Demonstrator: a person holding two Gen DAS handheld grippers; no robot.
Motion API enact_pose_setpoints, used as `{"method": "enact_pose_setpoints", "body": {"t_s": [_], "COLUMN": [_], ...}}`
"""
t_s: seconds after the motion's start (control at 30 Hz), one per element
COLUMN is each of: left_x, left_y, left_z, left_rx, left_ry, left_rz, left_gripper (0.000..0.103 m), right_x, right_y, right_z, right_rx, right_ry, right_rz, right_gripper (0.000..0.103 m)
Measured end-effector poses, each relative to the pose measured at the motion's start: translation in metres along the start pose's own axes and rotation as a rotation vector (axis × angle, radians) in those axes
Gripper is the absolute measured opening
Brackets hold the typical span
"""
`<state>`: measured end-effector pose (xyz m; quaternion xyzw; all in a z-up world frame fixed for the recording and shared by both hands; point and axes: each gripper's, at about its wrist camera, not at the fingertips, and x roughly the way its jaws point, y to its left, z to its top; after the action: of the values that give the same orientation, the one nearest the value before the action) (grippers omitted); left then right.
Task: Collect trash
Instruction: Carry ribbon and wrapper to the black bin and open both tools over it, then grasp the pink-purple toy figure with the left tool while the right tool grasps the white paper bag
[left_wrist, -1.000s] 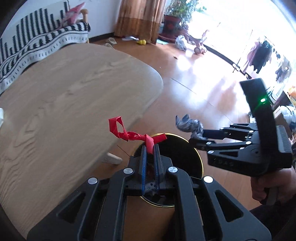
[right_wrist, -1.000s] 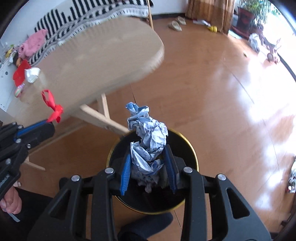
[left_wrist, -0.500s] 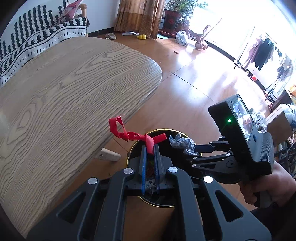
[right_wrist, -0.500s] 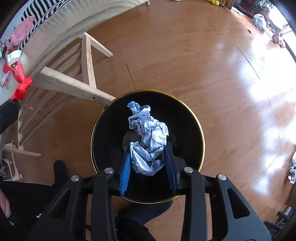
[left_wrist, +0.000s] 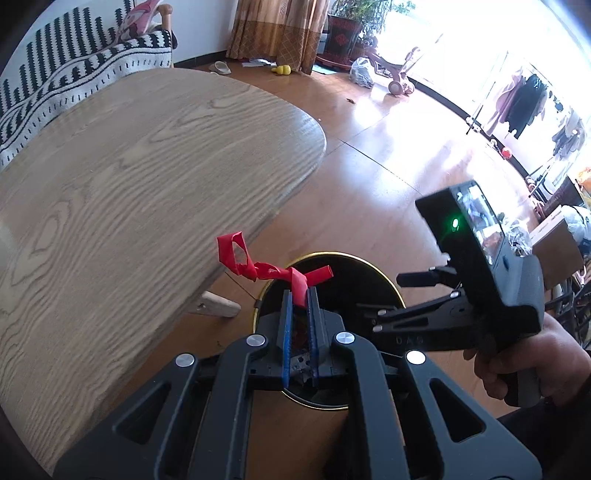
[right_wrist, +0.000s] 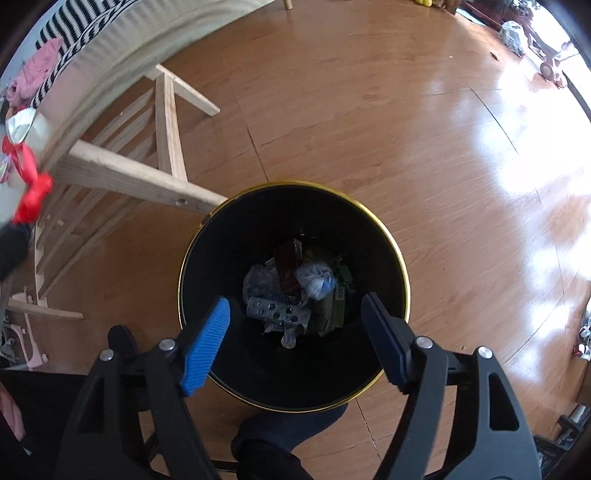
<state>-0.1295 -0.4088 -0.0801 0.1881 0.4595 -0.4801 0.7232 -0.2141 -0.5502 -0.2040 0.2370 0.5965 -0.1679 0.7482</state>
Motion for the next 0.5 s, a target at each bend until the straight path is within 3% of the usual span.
{"method": "enact_pose_setpoints", "body": {"t_s": [0.17, 0.27, 0.5], "left_x": [0.022, 0.036, 0.045], "left_y": [-0.008, -0.018, -0.028], "left_z": [-0.006, -0.013, -0.01], "left_rx": [-0.025, -0.012, 0.002], "left_ry": [0.083, 0.126, 0.133], "left_rz": [-0.098, -0.12, -0.157], "left_gripper": [0.007, 0.007, 0.007], "right_x": [-0.006, -0.008, -0.017], "right_y": [-0.016, -0.022, -0.03], "right_z": [0.003, 0.004, 0.004], "right_rx": [0.055, 0.08, 0.105], "right_ry": [-0.025, -0.033, -0.062], "right_rz": [-0.017, -0.016, -0.021], "right_gripper": [0.078, 0.078, 0.079]}}
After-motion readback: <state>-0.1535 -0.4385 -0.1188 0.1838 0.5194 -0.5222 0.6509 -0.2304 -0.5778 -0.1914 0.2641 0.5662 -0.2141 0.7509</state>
